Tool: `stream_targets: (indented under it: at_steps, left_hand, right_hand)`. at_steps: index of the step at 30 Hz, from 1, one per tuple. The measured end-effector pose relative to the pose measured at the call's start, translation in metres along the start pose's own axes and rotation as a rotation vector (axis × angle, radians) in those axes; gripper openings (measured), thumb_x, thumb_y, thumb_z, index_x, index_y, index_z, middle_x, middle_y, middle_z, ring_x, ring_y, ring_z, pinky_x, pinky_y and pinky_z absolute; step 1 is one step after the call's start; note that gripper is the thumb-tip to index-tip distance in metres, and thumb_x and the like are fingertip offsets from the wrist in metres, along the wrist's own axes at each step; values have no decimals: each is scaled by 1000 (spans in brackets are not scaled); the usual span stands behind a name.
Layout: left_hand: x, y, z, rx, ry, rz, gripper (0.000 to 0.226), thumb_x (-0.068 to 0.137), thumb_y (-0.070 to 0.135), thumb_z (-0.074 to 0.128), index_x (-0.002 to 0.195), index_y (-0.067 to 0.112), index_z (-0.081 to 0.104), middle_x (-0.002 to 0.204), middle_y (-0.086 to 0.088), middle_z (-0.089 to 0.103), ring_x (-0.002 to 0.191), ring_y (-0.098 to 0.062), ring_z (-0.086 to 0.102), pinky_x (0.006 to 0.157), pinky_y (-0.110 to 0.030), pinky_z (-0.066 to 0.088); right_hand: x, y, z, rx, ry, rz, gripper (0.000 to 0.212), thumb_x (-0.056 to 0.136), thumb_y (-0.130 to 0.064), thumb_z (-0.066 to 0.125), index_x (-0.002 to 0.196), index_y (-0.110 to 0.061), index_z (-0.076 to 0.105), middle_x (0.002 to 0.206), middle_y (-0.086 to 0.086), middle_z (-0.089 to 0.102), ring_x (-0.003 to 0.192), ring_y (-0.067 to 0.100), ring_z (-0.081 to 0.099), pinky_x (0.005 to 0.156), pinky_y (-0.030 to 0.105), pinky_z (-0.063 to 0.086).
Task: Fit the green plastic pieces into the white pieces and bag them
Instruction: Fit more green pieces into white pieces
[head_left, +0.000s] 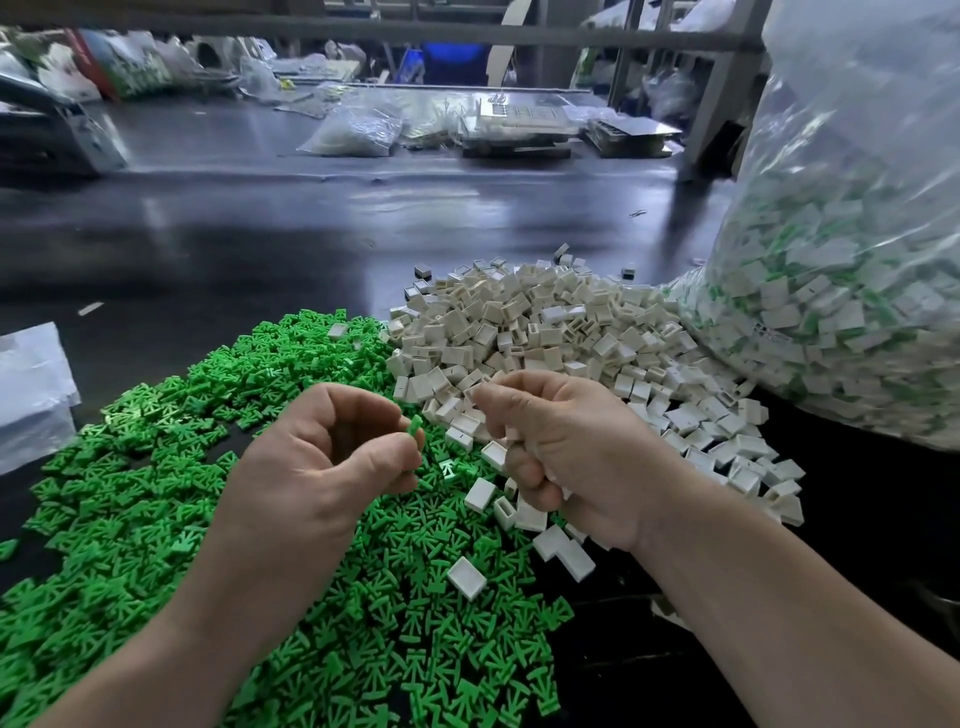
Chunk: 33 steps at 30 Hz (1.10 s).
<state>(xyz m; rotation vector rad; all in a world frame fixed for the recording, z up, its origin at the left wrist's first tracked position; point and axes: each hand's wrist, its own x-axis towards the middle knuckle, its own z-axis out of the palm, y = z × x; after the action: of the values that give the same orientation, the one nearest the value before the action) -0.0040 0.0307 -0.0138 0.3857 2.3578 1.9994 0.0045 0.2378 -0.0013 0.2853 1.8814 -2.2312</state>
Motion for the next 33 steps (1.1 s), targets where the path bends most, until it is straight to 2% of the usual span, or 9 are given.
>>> stream_targets:
  at_steps: [5, 9, 13, 16, 19, 25, 28, 31, 33]
  left_hand:
    - [4, -1, 2, -274, -74, -106, 41, 56, 21, 92, 92, 19, 74, 84, -11, 70, 79, -27, 71, 72, -32, 59]
    - [4, 1, 3, -376, -95, -115, 30, 60, 21, 79, 89, 13, 75, 78, -10, 67, 75, -24, 68, 67, -30, 58]
    - [2, 2, 6, -405, -88, -128, 29, 62, 22, 76, 89, 12, 76, 78, -11, 67, 75, -24, 69, 63, -28, 58]
    - [1, 1, 7, -387, -91, -123, 21, 69, 20, 73, 89, 14, 75, 85, -12, 69, 81, -28, 71, 61, -30, 58]
    - [0, 1, 7, -344, -82, -94, 19, 74, 22, 70, 91, 17, 75, 87, -11, 70, 82, -29, 71, 60, -30, 58]
    - [-1, 5, 8, -299, -51, -80, 27, 67, 30, 74, 92, 21, 75, 81, -11, 71, 77, -27, 71, 60, -28, 57]
    - [-3, 7, 9, -291, -48, -80, 24, 65, 29, 74, 88, 20, 76, 81, -14, 71, 75, -28, 71, 59, -27, 57]
    - [-4, 8, 9, -252, -49, -54, 23, 67, 29, 73, 89, 21, 76, 81, -13, 71, 76, -26, 71, 59, -27, 57]
    - [-5, 8, 9, -233, -45, -37, 21, 70, 28, 71, 90, 22, 76, 81, -11, 71, 76, -25, 71, 58, -27, 57]
  right_hand:
    - [1, -4, -3, 272, -29, 60, 20, 91, 0, 46, 103, 0, 63, 90, 16, 58, 49, 15, 47, 36, 20, 28]
    - [3, 0, -1, 168, -68, 0, 16, 96, 1, 54, 103, -6, 67, 87, 16, 60, 45, 13, 47, 34, 17, 31]
    - [5, 7, -1, -94, -57, -134, 20, 99, -12, 60, 94, -26, 74, 63, 10, 59, 44, 18, 48, 35, 19, 33]
    - [3, 5, 0, -141, -84, -207, 17, 98, -18, 62, 99, -30, 74, 72, 11, 65, 51, 25, 51, 36, 21, 36]
    - [-1, 6, 1, -104, -140, -229, 18, 99, -19, 61, 105, -30, 73, 80, 6, 71, 44, 13, 51, 35, 19, 37]
    - [-1, 8, 2, -156, -97, -230, 20, 99, -12, 61, 110, -27, 69, 95, 3, 75, 44, 11, 50, 35, 20, 37]
    - [-1, 9, 0, -223, -100, -250, 18, 97, -15, 64, 104, -30, 71, 83, 16, 71, 44, 17, 48, 35, 21, 37]
    - [-4, 8, 0, -359, -71, -274, 16, 97, -21, 64, 103, -35, 69, 56, 4, 63, 38, 15, 44, 38, 21, 36]
    - [-7, 8, 1, -496, -18, -310, 15, 97, -25, 64, 103, -38, 67, 54, 1, 64, 37, 11, 45, 39, 20, 36]
